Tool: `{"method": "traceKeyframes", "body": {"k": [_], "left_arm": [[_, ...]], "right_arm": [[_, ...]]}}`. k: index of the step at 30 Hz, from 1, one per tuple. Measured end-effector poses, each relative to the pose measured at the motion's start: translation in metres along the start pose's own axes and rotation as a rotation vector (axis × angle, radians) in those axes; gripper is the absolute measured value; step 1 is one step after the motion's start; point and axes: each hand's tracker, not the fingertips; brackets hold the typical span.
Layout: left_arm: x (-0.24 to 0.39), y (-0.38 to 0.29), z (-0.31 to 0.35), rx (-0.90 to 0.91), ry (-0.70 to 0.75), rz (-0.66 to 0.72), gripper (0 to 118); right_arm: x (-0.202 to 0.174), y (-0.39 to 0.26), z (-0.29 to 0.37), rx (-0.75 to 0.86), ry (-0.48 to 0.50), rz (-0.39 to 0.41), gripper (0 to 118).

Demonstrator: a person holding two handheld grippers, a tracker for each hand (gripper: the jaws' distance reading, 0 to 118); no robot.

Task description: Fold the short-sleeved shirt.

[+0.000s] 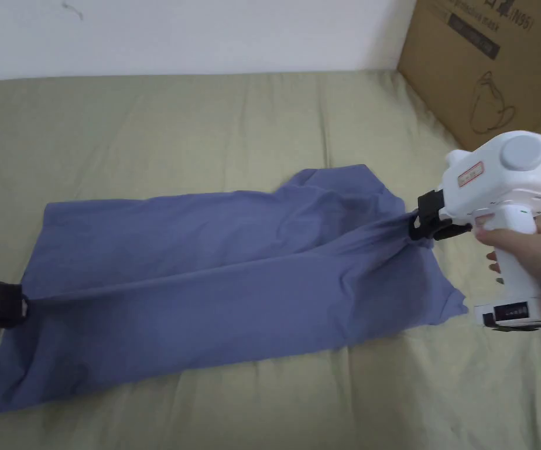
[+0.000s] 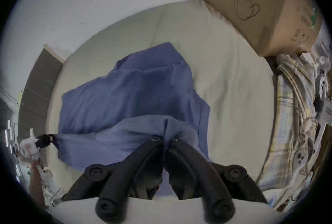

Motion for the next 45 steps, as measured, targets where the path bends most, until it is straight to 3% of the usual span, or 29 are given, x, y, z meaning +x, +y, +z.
{"method": "traceKeyframes", "body": {"k": [1, 2, 3, 4, 5, 6, 10, 12, 13, 14, 15, 16, 18, 23, 25, 26, 27, 28, 29, 32, 34, 35, 36, 38, 39, 40, 42, 43, 45], "left_arm": [[0.000, 0.002, -0.007, -0.006, 0.011, -0.003, 28], [0.000, 0.004, -0.014, -0.012, 0.023, -0.002, 66], [-0.002, 0.003, -0.020, -0.022, 0.029, 0.003, 100], [-0.004, 0.000, -0.024, -0.034, 0.038, 0.014, 118], [-0.007, -0.004, -0.019, -0.025, 0.039, 0.028, 117], [-0.009, -0.006, -0.017, -0.003, 0.026, 0.038, 117], [-0.013, -0.028, 0.007, 0.012, -0.006, 0.044, 117], [-0.013, -0.043, 0.026, 0.015, -0.013, 0.045, 115], [-0.014, -0.051, 0.037, 0.015, -0.027, 0.043, 107], [-0.016, -0.062, 0.049, 0.018, -0.066, 0.039, 78], [-0.017, -0.072, 0.060, 0.040, -0.069, 0.048, 36], [-0.016, -0.079, 0.069, 0.046, -0.071, 0.054, 0], [-0.019, -0.094, 0.080, 0.048, -0.050, 0.068, 0], [-0.028, -0.094, 0.065, -0.011, -0.042, 0.101, 0], [-0.032, -0.089, 0.046, -0.023, -0.055, 0.100, 0], [-0.033, -0.087, 0.038, -0.023, -0.044, 0.103, 10], [-0.033, -0.085, 0.029, -0.031, 0.000, 0.106, 41], [-0.033, -0.083, 0.018, -0.057, 0.050, 0.112, 91], [-0.037, -0.084, 0.011, -0.083, 0.059, 0.121, 118], [-0.027, -0.084, -0.003, -0.092, 0.066, 0.144, 116], [-0.013, -0.086, 0.001, -0.115, 0.105, 0.060, 113], [-0.005, -0.085, 0.011, -0.071, 0.090, 0.018, 98], [-0.005, -0.085, 0.015, -0.039, 0.065, -0.009, 73], [0.008, -0.084, 0.032, 0.008, 0.017, -0.064, 3], [0.013, -0.085, 0.039, 0.009, -0.026, -0.064, 3], [0.012, -0.084, 0.040, 0.011, -0.006, -0.060, 3], [0.014, -0.082, 0.043, 0.011, 0.017, -0.077, 3], [0.011, -0.080, 0.043, 0.019, 0.019, -0.078, 3], [0.004, -0.075, 0.041, 0.023, 0.028, -0.077, 3]], "right_arm": [[0.000, 0.001, -0.012, -0.001, -0.036, 0.015, 7], [-0.003, 0.000, -0.020, 0.001, -0.066, 0.036, 18], [-0.006, -0.003, -0.025, 0.016, -0.099, 0.048, 38], [-0.008, -0.006, -0.029, 0.033, -0.137, 0.068, 66], [-0.009, -0.013, -0.030, 0.046, -0.155, 0.070, 102], [-0.009, -0.019, -0.029, 0.055, -0.151, 0.068, 115], [-0.006, -0.046, -0.002, 0.115, -0.088, 0.026, 118], [-0.006, -0.064, 0.014, 0.110, -0.056, 0.016, 114], [-0.005, -0.072, 0.023, 0.066, -0.014, 0.037, 101], [-0.006, -0.083, 0.032, 0.045, 0.008, 0.055, 57], [-0.007, -0.097, 0.042, 0.070, 0.020, 0.076, 12], [-0.009, -0.109, 0.050, 0.093, 0.009, 0.087, 0], [-0.006, -0.127, 0.070, 0.119, 0.010, 0.087, 0], [0.010, -0.141, 0.095, 0.131, 0.144, -0.041, 0], [0.012, -0.138, 0.094, 0.117, 0.130, -0.012, 0], [0.011, -0.138, 0.094, 0.107, 0.093, 0.029, 0], [0.011, -0.138, 0.095, 0.107, 0.060, 0.057, 0], [0.011, -0.138, 0.096, 0.108, 0.045, 0.068, 0], [0.010, -0.138, 0.093, 0.110, 0.049, 0.066, 0], [0.016, -0.135, 0.088, 0.108, 0.055, 0.058, 0], [0.020, -0.132, 0.080, 0.105, 0.042, 0.057, 0], [0.022, -0.128, 0.075, 0.100, 0.025, 0.055, 0], [0.026, -0.125, 0.070, 0.098, 0.012, 0.050, 0], [0.032, -0.120, 0.057, 0.097, -0.011, 0.040, 1], [0.035, -0.116, 0.051, 0.101, -0.012, 0.029, 5], [0.039, -0.113, 0.045, 0.102, -0.003, 0.012, 19], [0.046, -0.106, 0.029, 0.115, -0.004, -0.024, 99], [0.048, -0.102, 0.019, 0.112, -0.019, -0.037, 118], [0.056, -0.096, 0.003, 0.097, -0.027, -0.063, 112]]}}
